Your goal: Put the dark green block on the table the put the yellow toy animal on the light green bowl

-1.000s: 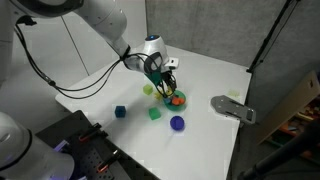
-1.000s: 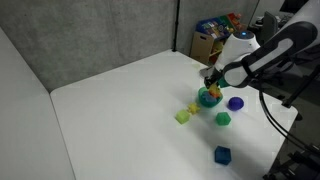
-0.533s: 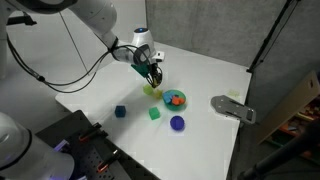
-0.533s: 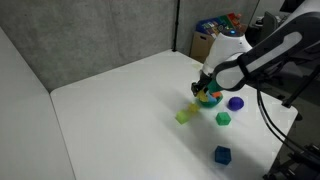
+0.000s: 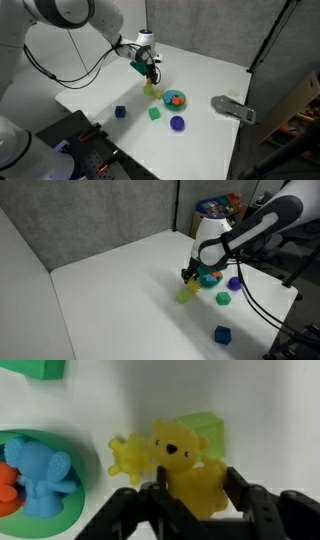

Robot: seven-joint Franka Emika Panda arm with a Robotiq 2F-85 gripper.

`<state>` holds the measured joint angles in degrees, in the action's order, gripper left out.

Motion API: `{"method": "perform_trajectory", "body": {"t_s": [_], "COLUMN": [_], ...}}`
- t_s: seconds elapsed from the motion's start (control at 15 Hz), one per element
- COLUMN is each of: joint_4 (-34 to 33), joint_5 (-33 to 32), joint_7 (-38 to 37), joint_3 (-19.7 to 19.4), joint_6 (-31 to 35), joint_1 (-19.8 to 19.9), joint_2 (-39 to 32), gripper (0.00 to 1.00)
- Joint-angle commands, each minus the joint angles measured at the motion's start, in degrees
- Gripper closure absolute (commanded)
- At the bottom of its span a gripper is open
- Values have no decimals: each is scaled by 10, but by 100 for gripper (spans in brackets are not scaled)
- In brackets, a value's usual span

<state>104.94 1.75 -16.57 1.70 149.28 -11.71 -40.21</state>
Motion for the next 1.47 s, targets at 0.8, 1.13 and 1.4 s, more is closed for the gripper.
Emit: {"method": "perform_trajectory", "body": {"t_s": [0.8, 1.13, 1.4], "joint_4": [-165, -165, -171], "joint_5": [28, 21, 13], "joint_7": [63, 60, 50], "joint_3": [50, 46, 37], "joint_6": [-124, -139, -141], "joint_1": [25, 15, 2], "joint_2": [-109, -110, -121], "gripper": [66, 66, 66]}}
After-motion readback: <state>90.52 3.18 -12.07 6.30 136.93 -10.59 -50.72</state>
